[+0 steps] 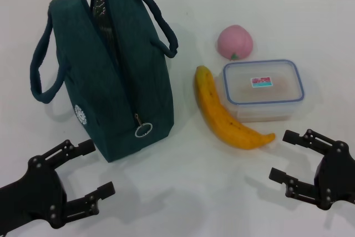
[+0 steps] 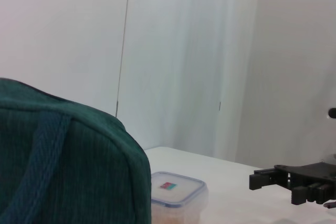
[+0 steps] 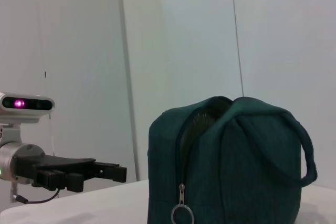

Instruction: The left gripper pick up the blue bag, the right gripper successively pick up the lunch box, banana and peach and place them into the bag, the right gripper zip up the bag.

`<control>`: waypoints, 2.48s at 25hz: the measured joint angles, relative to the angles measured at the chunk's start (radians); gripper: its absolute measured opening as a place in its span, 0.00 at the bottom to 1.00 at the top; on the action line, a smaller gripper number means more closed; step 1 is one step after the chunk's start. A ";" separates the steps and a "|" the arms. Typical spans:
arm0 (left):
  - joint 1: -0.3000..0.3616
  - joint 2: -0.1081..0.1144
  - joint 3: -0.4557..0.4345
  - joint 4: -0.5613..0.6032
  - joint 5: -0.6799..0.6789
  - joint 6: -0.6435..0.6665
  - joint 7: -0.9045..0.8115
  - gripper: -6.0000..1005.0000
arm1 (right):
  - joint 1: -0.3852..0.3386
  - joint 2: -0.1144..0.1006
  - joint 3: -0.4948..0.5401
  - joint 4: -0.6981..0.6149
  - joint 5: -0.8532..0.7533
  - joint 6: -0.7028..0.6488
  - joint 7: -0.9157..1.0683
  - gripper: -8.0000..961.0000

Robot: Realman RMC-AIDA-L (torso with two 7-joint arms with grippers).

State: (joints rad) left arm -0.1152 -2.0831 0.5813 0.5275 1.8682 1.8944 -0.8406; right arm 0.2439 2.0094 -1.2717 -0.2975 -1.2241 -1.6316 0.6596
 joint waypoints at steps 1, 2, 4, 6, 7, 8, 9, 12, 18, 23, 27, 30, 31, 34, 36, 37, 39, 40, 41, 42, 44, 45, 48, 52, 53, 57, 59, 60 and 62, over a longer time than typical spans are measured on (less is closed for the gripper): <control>0.000 0.000 0.000 0.000 0.000 0.000 0.000 0.87 | 0.000 0.000 0.000 0.000 0.000 0.000 0.000 0.79; -0.001 0.000 0.000 -0.001 0.000 0.000 0.000 0.87 | 0.000 0.000 0.000 0.000 0.000 0.001 0.000 0.79; -0.002 0.000 0.000 -0.001 0.000 0.000 0.000 0.87 | 0.000 0.000 0.000 0.000 0.000 0.001 0.000 0.79; -0.002 0.000 0.000 -0.002 0.000 -0.001 0.000 0.87 | 0.000 0.000 0.000 0.000 0.004 -0.001 0.000 0.79; -0.002 0.000 0.000 -0.002 0.000 -0.001 0.000 0.87 | 0.000 0.000 0.000 0.000 0.006 -0.001 0.000 0.79; -0.002 0.000 0.000 -0.005 -0.001 -0.002 -0.001 0.87 | 0.000 0.000 0.000 0.000 0.008 -0.002 0.000 0.79; -0.003 0.000 0.000 -0.007 -0.002 -0.002 -0.002 0.87 | -0.001 0.000 0.000 0.000 0.010 -0.003 0.000 0.79; -0.007 0.000 -0.014 -0.016 -0.009 -0.002 -0.046 0.87 | -0.001 0.000 0.000 0.000 0.011 -0.005 0.000 0.79; -0.048 0.045 -0.152 -0.001 -0.019 -0.002 -0.504 0.87 | -0.002 0.000 0.000 0.000 0.012 -0.006 0.000 0.79; -0.074 0.078 -0.185 0.076 -0.020 -0.009 -0.781 0.86 | -0.001 0.000 0.000 0.000 0.012 -0.008 0.000 0.79; -0.107 0.098 -0.203 0.218 -0.019 -0.019 -1.000 0.85 | 0.000 0.001 0.000 0.000 0.012 -0.008 0.000 0.79; -0.155 0.125 -0.199 0.318 -0.001 -0.031 -1.201 0.85 | 0.000 0.002 0.000 0.000 0.012 -0.008 0.000 0.79; -0.174 0.131 -0.196 0.352 0.008 -0.033 -1.261 0.85 | 0.000 0.002 0.000 0.000 0.012 -0.007 0.000 0.79; -0.245 0.134 -0.191 0.520 0.088 -0.033 -1.449 0.84 | 0.000 0.002 0.000 0.000 0.012 -0.004 0.000 0.79; -0.298 0.131 -0.180 0.616 0.161 -0.032 -1.559 0.84 | 0.000 0.002 0.000 0.000 0.012 -0.002 0.000 0.79; -0.325 0.133 -0.161 0.650 0.195 -0.031 -1.610 0.83 | 0.001 0.002 0.000 0.000 0.013 -0.001 0.000 0.79; -0.376 0.146 -0.106 0.688 0.241 -0.030 -1.697 0.83 | 0.001 0.002 0.000 0.000 0.020 -0.001 0.000 0.79; -0.401 0.154 -0.069 0.693 0.258 -0.030 -1.731 0.83 | 0.001 0.002 0.000 0.000 0.022 -0.002 0.000 0.79; -0.417 0.160 -0.047 0.695 0.268 -0.031 -1.752 0.83 | 0.002 0.002 0.000 0.000 0.024 -0.002 0.000 0.79; -0.434 0.165 -0.025 0.694 0.283 -0.032 -1.771 0.83 | 0.002 0.002 0.000 0.000 0.024 -0.003 0.000 0.79; -0.468 0.165 -0.004 0.692 0.329 -0.039 -1.796 0.82 | 0.002 0.002 0.000 0.000 0.025 -0.005 0.000 0.79; -0.482 0.162 -0.002 0.691 0.353 -0.041 -1.800 0.82 | 0.002 0.002 0.000 0.000 0.025 -0.005 0.000 0.79; -0.508 0.153 -0.002 0.689 0.404 -0.050 -1.803 0.81 | 0.002 0.002 0.000 0.000 0.025 -0.005 0.000 0.79; -0.513 0.150 0.001 0.682 0.427 -0.074 -1.806 0.81 | 0.001 0.002 0.000 0.000 0.025 -0.005 0.000 0.79; -0.513 0.150 0.004 0.676 0.430 -0.079 -1.806 0.80 | 0.002 0.002 0.000 0.000 0.025 -0.005 0.000 0.79; -0.515 0.145 0.030 0.665 0.444 -0.087 -1.808 0.80 | 0.000 0.002 0.000 0.000 0.025 -0.005 0.000 0.79; -0.515 0.140 0.045 0.665 0.446 -0.088 -1.810 0.79 | 0.000 0.002 0.000 0.000 0.025 -0.005 0.000 0.79; -0.515 0.138 0.054 0.665 0.446 -0.090 -1.811 0.79 | 0.000 0.002 0.000 0.000 0.025 -0.005 0.000 0.79; -0.516 0.137 0.069 0.665 0.449 -0.095 -1.815 0.79 | 0.000 0.002 0.000 0.000 0.025 -0.004 0.000 0.79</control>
State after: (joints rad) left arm -0.6314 -1.9462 0.6501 1.1924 2.3168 1.7998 -2.6552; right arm 0.2439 2.0110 -1.2716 -0.2974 -1.1995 -1.6355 0.6596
